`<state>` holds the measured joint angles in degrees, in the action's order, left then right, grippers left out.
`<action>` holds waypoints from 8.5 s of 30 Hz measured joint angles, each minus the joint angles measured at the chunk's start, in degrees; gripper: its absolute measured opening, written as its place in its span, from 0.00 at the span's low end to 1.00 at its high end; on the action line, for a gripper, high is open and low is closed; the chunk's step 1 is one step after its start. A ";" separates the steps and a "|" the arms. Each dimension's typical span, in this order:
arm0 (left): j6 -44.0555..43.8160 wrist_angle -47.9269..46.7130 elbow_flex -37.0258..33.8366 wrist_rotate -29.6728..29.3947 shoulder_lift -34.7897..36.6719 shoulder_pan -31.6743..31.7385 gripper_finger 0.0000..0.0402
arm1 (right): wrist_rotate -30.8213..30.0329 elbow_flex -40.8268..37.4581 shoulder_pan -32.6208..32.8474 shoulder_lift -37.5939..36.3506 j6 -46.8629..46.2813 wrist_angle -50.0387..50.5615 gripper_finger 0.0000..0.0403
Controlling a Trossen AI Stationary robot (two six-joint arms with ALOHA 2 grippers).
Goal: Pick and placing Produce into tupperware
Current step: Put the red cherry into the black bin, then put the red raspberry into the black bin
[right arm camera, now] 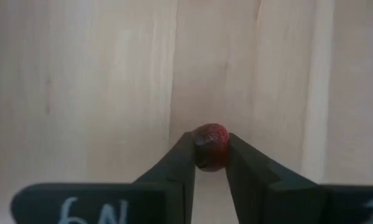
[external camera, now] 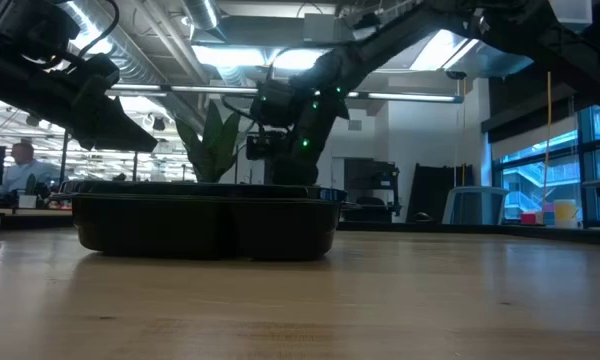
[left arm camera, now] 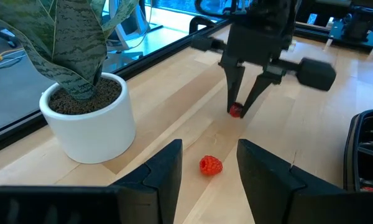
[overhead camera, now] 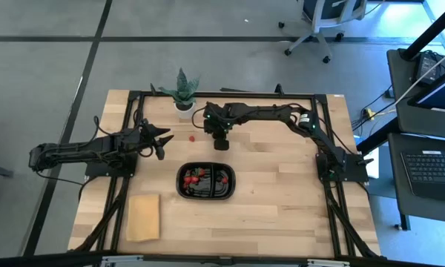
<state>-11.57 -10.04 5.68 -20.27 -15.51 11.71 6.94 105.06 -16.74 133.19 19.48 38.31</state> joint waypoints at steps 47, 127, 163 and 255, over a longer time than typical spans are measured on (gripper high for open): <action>0.17 -1.95 -0.01 0.00 -0.01 0.02 0.37 | -4.33 23.93 20.54 5.91 -24.77 11.99 0.19; 0.04 -3.74 0.01 0.02 0.00 -0.01 0.37 | -1.32 23.91 10.53 -2.47 -14.21 23.25 0.46; 0.11 -3.19 -0.01 0.00 0.00 -0.01 0.37 | 18.05 21.57 2.99 -5.60 -8.87 0.99 0.46; 14.79 -10.61 43.61 15.07 -48.58 6.18 0.37 | 1.53 -100.85 -19.01 -104.06 -34.33 -65.42 0.46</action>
<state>3.22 -20.65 49.29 -5.20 -64.09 17.89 8.47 4.21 -35.75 29.12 -14.85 -27.11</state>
